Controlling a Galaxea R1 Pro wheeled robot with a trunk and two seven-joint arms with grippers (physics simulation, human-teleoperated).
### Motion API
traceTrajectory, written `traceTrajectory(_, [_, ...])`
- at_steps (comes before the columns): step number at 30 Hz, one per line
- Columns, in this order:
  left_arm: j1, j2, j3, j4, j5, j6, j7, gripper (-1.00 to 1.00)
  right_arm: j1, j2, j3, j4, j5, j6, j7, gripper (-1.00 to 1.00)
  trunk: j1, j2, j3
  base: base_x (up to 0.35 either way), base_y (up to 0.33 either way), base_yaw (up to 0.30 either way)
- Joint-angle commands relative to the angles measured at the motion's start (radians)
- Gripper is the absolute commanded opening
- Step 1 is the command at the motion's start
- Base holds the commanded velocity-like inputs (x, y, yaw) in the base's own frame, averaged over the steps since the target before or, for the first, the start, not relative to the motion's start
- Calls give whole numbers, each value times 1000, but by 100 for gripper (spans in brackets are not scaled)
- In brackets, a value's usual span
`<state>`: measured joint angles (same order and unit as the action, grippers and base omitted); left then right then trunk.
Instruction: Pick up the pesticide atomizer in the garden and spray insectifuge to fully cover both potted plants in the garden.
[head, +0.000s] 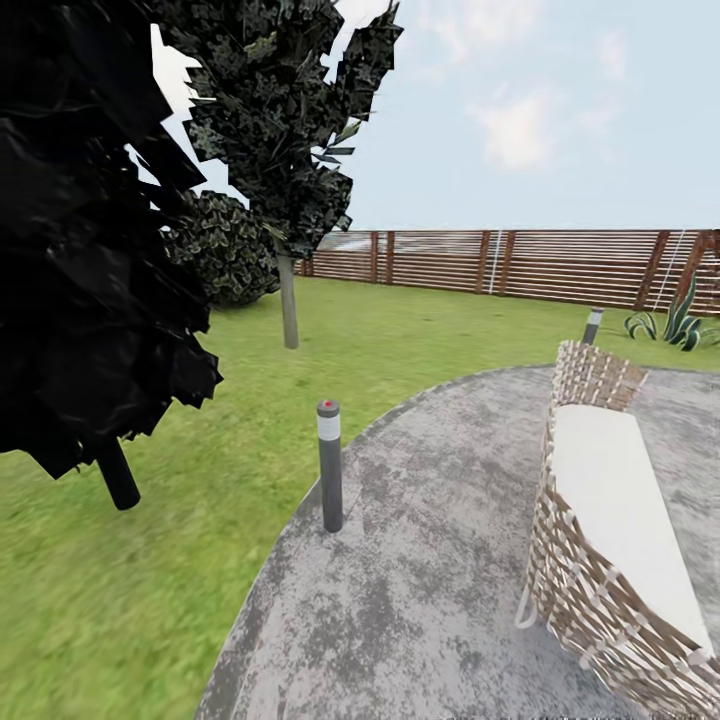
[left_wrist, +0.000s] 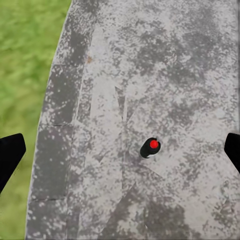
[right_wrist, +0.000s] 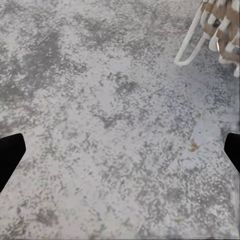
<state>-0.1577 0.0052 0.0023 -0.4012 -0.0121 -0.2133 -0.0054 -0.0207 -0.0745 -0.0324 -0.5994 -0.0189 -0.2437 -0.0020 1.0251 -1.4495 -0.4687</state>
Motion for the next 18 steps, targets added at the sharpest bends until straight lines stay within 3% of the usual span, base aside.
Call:
traceTrajectory(1, [-1, 6, -1, 1, -1, -4, -1, 100, -1, 0, -9, 1, -11, -3, 0, 100, 0, -1, -1, 0, 0, -253])
traceTrajectory(5, [-2, 14, -6, 1, 0, -4, -2, 100, -1, 2, -24, 1, -44, -2, 1, 100, 0, -1, -1, -23, 46, -262])
traceTrajectory(12, [-1, 18, -8, -5, -2, -3, -6, 100, -1, 5, -27, 0, -53, -2, 4, 100, 0, -1, -9, -45, 85, -210])
traceTrajectory(18, [-2, 18, -8, 0, -2, -3, -8, 100, -1, 6, -29, -4, -53, -2, 5, 100, 23, -43, -37, -1, 2, -138])
